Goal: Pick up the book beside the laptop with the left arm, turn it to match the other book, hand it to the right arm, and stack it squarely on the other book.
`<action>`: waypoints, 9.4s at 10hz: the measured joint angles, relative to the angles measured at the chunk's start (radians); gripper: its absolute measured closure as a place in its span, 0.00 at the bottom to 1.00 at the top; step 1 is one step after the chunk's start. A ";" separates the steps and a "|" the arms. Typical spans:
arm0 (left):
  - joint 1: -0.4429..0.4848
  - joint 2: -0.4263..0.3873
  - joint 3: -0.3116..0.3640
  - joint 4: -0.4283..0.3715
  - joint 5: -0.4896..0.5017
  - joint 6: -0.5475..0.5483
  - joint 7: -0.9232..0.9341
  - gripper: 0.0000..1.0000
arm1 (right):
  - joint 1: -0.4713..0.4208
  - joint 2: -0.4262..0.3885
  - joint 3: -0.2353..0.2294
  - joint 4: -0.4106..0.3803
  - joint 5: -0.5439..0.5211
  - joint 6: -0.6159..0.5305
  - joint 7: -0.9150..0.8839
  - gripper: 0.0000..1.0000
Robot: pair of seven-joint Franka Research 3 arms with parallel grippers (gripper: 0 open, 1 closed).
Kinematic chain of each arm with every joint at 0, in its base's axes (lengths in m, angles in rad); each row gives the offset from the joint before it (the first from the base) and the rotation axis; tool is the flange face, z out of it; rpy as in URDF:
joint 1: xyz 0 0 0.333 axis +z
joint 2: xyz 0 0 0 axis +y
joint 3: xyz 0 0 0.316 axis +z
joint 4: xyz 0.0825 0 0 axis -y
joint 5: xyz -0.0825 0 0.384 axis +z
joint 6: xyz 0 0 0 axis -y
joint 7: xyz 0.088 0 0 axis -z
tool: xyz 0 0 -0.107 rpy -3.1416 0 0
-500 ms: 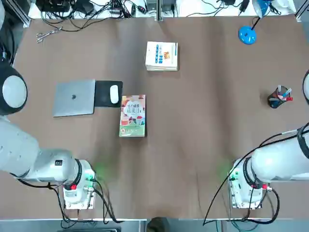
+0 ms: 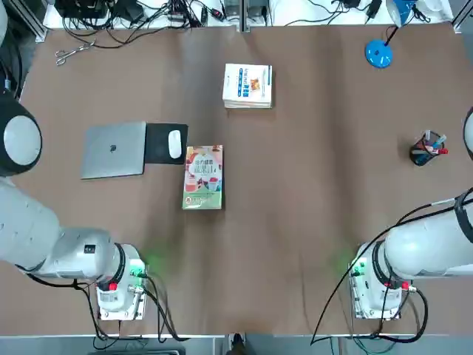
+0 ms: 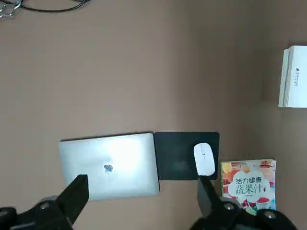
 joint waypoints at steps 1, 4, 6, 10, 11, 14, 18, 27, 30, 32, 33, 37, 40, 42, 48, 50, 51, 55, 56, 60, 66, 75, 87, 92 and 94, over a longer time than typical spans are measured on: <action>0.000 -0.001 0.000 0.001 0.000 -0.021 0.000 0.00 | -0.002 0.000 -0.002 0.000 0.000 0.000 0.000 0.00; 0.036 -0.061 0.001 -0.073 -0.112 -0.121 -0.008 0.00 | -0.006 0.001 -0.004 0.000 0.000 0.001 0.000 0.00; 0.072 -0.216 0.001 -0.342 -0.241 -0.013 -0.006 0.00 | -0.007 0.002 -0.004 0.000 0.000 0.001 0.000 0.00; 0.070 -0.491 -0.002 -0.919 -0.466 0.209 0.060 0.00 | -0.019 0.012 -0.007 -0.003 0.000 -0.007 0.001 0.00; 0.062 -0.522 -0.002 -1.014 -0.527 0.267 0.098 0.00 | -0.024 0.013 -0.008 -0.003 0.000 -0.010 0.001 0.00; 0.033 -0.547 -0.001 -1.225 -0.723 0.393 0.239 0.01 | -0.029 0.023 -0.009 -0.004 0.000 -0.012 0.001 0.00; 0.077 -0.475 -0.005 -1.324 -0.886 0.453 0.427 0.04 | -0.029 0.023 -0.006 -0.004 0.000 -0.021 0.001 0.00; 0.071 -0.043 -0.287 -1.322 -1.303 0.681 0.805 0.05 | -0.035 0.024 -0.007 -0.005 0.038 -0.037 0.003 0.00; 0.070 0.038 -0.288 -1.317 -1.431 0.682 0.946 0.06 | -0.043 0.023 -0.008 -0.004 0.041 -0.066 0.003 0.00; 0.070 0.066 -0.288 -1.310 -1.482 0.682 0.964 0.10 | -0.046 0.023 -0.008 -0.004 0.041 -0.066 0.003 0.00; 0.069 0.073 -0.296 -1.307 -1.515 0.682 0.968 0.10 | -0.050 0.023 -0.010 -0.003 0.041 -0.066 0.003 0.00; 0.065 0.108 -0.364 -1.271 -1.599 0.711 0.984 0.12 | -0.054 0.022 -0.010 -0.003 0.041 -0.067 0.003 0.00; 0.070 0.143 -0.364 -1.255 -1.604 0.713 1.015 0.18 | -0.054 0.022 -0.009 -0.003 0.041 -0.077 0.003 0.00; 0.071 0.149 -0.363 -1.252 -1.611 0.717 1.016 0.41 | -0.054 0.022 -0.009 -0.003 0.041 -0.091 0.003 0.00; 0.071 0.138 -0.364 -1.209 -1.614 0.719 1.038 0.81 | -0.064 0.022 -0.010 -0.003 0.041 -0.096 0.003 0.00; 0.072 0.100 -0.363 -1.181 -1.614 0.727 1.040 0.82 | -0.064 0.022 -0.010 -0.003 0.041 -0.097 0.003 0.00; 0.072 0.070 -0.363 -1.168 -1.614 0.728 1.040 0.83 | -0.064 0.022 -0.010 -0.003 0.041 -0.098 0.003 0.00; 0.072 -0.046 -0.363 -1.096 -1.614 0.729 1.017 0.84 | -0.064 0.022 -0.010 -0.003 0.041 -0.099 0.003 0.00; 0.073 -0.054 -0.362 -1.067 -1.612 0.730 1.005 0.84 | -0.064 0.022 -0.010 -0.003 0.041 -0.099 0.003 0.00; 0.158 -0.055 -0.360 -0.951 -1.508 0.616 0.982 0.84 | -0.065 0.022 -0.010 -0.003 0.041 -0.099 0.003 0.00; 0.278 0.127 -0.355 -0.610 -1.142 0.399 0.893 0.84 | -0.069 0.022 -0.010 -0.003 0.041 -0.099 0.003 0.00; 0.180 0.687 -0.329 0.171 -0.901 0.123 0.703 0.85 | -0.089 0.023 -0.011 -0.004 0.054 -0.099 0.037 0.47; -0.133 0.963 -0.151 0.586 -0.897 0.017 0.831 0.85 | -0.089 0.023 -0.001 -0.004 0.093 -0.099 0.160 1.00; -0.183 1.023 -0.118 0.653 -0.897 0.016 0.888 0.85 | -0.091 0.024 -0.003 -0.005 0.123 -0.101 0.265 1.00; -0.219 1.027 -0.075 0.660 -0.897 0.016 0.920 0.85 | -0.093 0.033 -0.004 -0.008 0.187 -0.102 0.291 1.00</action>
